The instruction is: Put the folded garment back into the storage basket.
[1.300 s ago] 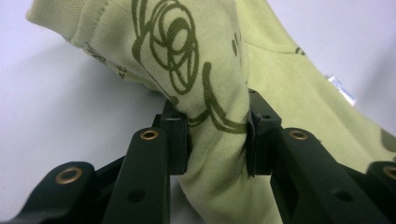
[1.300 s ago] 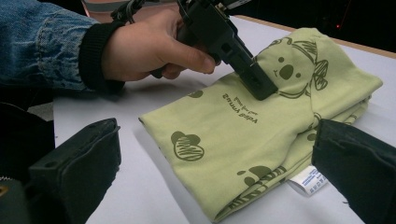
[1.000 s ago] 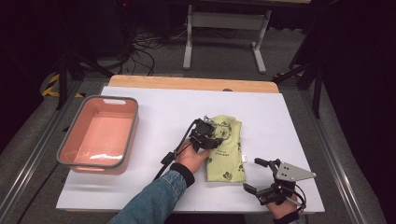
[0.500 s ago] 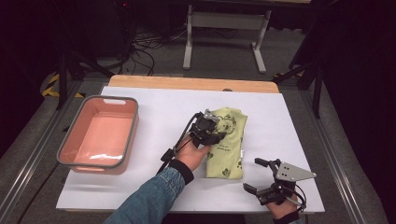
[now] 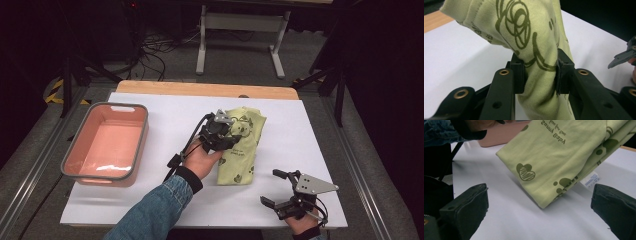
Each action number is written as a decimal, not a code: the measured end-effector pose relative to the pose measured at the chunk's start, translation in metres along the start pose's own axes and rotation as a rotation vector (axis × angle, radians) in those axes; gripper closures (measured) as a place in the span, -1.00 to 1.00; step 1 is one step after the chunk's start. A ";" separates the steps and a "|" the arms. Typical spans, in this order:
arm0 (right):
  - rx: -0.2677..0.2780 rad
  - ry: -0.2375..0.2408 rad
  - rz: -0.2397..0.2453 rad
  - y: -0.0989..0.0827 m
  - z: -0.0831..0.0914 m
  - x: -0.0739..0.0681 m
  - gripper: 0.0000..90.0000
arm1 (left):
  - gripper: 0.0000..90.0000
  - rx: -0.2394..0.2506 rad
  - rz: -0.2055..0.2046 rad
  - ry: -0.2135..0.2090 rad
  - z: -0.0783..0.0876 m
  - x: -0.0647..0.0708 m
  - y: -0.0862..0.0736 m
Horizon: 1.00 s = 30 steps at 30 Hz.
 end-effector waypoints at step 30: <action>-0.006 -0.002 0.000 0.000 -0.001 0.000 -0.96 | 0.50 0.042 -0.060 0.020 0.092 -0.036 0.003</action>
Point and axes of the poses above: each handheld gripper's, and its own axes: z roughly backward along the jaws, y roughly out of its top, x roughly to its right, the point moved 2 cm from there along -z, roughly forward along the jaws
